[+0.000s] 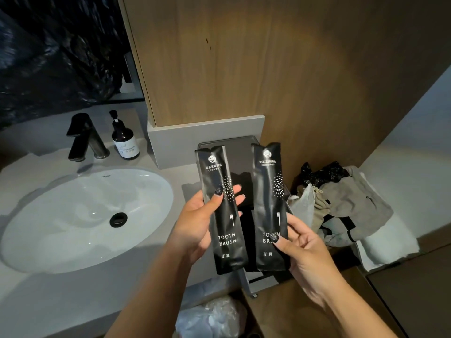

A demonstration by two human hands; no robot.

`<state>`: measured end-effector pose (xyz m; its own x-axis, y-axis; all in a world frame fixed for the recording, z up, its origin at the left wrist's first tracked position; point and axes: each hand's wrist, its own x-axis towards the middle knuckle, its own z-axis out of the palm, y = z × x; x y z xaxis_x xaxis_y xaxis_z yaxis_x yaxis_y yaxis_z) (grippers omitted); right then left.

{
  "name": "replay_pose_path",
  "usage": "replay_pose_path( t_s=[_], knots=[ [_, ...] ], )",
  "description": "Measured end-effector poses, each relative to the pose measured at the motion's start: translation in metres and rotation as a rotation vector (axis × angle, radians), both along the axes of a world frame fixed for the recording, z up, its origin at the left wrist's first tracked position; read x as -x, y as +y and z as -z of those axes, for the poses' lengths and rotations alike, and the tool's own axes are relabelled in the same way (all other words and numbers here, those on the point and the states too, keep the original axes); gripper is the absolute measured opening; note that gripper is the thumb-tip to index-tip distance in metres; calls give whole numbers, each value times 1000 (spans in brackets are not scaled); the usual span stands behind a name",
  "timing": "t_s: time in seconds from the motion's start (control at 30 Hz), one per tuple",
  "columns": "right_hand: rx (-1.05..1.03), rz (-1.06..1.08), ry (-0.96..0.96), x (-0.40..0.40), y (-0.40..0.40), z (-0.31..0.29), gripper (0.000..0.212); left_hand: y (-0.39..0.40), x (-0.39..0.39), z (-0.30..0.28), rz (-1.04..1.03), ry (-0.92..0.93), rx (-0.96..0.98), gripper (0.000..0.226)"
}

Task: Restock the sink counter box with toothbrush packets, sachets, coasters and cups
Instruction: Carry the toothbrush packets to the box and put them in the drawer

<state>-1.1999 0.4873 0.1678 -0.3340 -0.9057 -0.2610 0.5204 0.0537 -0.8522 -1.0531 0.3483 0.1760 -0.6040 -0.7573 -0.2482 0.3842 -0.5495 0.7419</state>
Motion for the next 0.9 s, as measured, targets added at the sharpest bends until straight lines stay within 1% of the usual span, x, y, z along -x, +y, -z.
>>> replay_pose_path(
  t_s=[0.07, 0.13, 0.3, 0.33, 0.4, 0.43, 0.6, 0.67, 0.73, 0.83, 0.9],
  knots=[
    [-29, -5, 65, 0, -1, 1, 59, 0, 1, 1, 4, -17, -1, 26],
    [-33, -26, 94, -1, -1, 2, 62, 0, 1, 4, 10, -26, -14, 26],
    [-121, -21, 73, 5, 18, 7, 66, -3, -6, 19, -80, -52, -81, 26],
    [-145, -35, 79, 9, 24, 8, 64, -4, -9, 24, -103, -69, -83, 24],
    [-217, -66, 76, 18, 37, 10, 50, -4, -15, 34, -139, -96, -93, 21],
    [-256, -86, 59, 22, 42, 9, 47, -4, -18, 40, -150, -119, -96, 22],
    [-384, -191, -56, 43, 52, 9, 43, -3, -24, 67, -130, -310, -21, 29],
    [-418, -258, -103, 47, 53, 6, 44, -3, -21, 73, -133, -382, 20, 34],
    [-443, -330, -133, 45, 54, 3, 49, -6, -19, 78, -155, -460, 56, 35],
    [-518, -357, -82, 41, 43, 7, 41, -10, -14, 81, -136, -593, 128, 34],
    [-557, -329, -34, 41, 23, 15, 37, -9, -11, 81, -98, -629, 125, 34]
  ],
)
